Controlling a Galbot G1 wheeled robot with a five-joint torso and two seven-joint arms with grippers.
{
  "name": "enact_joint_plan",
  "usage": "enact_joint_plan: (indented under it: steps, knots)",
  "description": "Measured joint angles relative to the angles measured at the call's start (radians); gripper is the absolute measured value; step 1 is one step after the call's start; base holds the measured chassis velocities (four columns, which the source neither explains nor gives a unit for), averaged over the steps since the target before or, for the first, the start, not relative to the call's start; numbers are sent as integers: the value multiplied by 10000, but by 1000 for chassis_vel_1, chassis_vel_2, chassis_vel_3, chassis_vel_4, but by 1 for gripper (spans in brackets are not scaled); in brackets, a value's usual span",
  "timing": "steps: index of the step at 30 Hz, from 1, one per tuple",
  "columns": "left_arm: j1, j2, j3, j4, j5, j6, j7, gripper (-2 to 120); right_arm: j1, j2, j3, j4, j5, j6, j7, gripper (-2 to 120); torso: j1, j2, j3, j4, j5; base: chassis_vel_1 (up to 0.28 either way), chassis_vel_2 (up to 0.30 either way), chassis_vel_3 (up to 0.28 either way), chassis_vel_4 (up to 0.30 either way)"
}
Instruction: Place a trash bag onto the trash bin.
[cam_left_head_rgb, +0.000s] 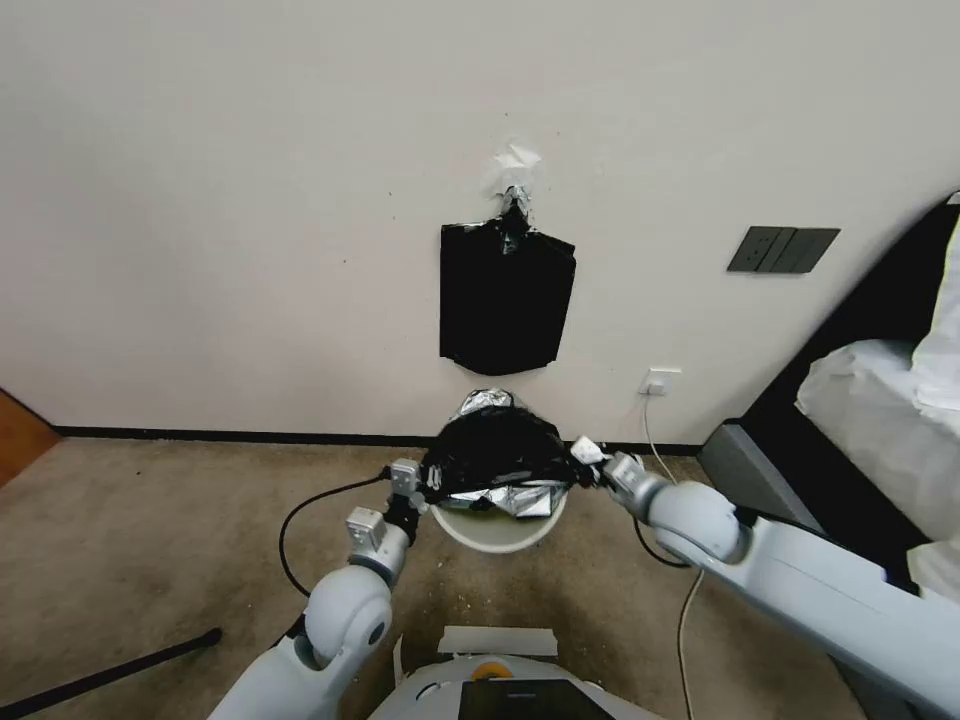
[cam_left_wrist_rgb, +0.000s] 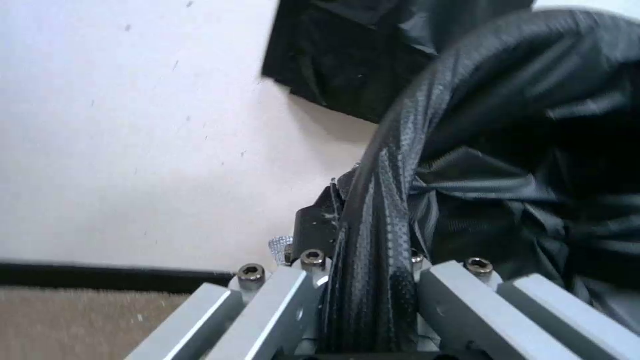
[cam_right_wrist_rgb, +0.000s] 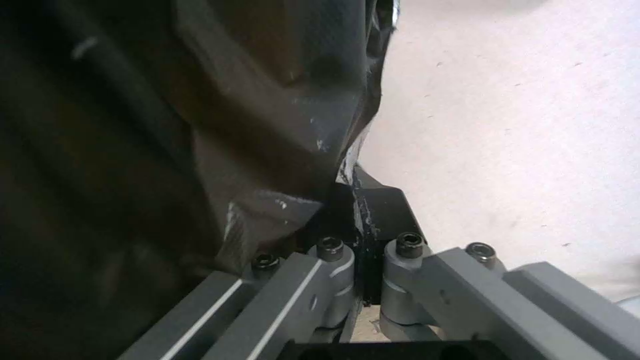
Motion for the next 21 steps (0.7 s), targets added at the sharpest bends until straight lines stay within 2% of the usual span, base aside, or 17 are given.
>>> enact_joint_plan:
  steps: [3,6,7,9,13,15,16,19,21]
  knots:
    - [210,-9,-10,-157,-127,125,-143,1,-589,730,175,308,-88,175,355,0,0,0,0,3,0,0,0,0,0]
    - [300,-12,-9,-205,-151,178,-187,1,-672,980,188,361,-64,198,541,0,0,0,0,4,1,0,0,0,0]
    - [413,-27,-17,-290,-278,269,-281,1,-793,1360,255,402,82,250,904,0,0,0,0,4,0,0,0,0,0]
    - [533,-62,-90,-382,-574,457,-477,1,-1026,1830,437,412,395,506,1527,10,0,0,0,5,1,0,0,0,0]
    - [546,-85,-170,-415,-841,618,-692,1,-1370,2134,681,483,530,829,2046,19,0,0,0,4,0,0,0,0,0]
    - [394,-90,-335,-412,-1416,845,-1146,1,-2044,2515,1208,838,706,1015,2521,32,0,0,0,3,-1,0,0,0,0]
    - [394,-90,-335,-412,-1416,845,-1146,1,-2044,2515,1208,838,706,1015,2521,32,0,0,0,3,-1,0,0,0,0]
    - [108,-34,-604,-313,-2223,1215,-1778,1,-2990,2924,2021,1270,458,1287,2581,47,0,0,1,2,-2,0,0,0,0]
    - [66,-21,-658,-298,-2346,1283,-1889,1,-3175,3009,2192,1345,349,1372,2568,51,0,0,0,0,-1,0,0,0,0]
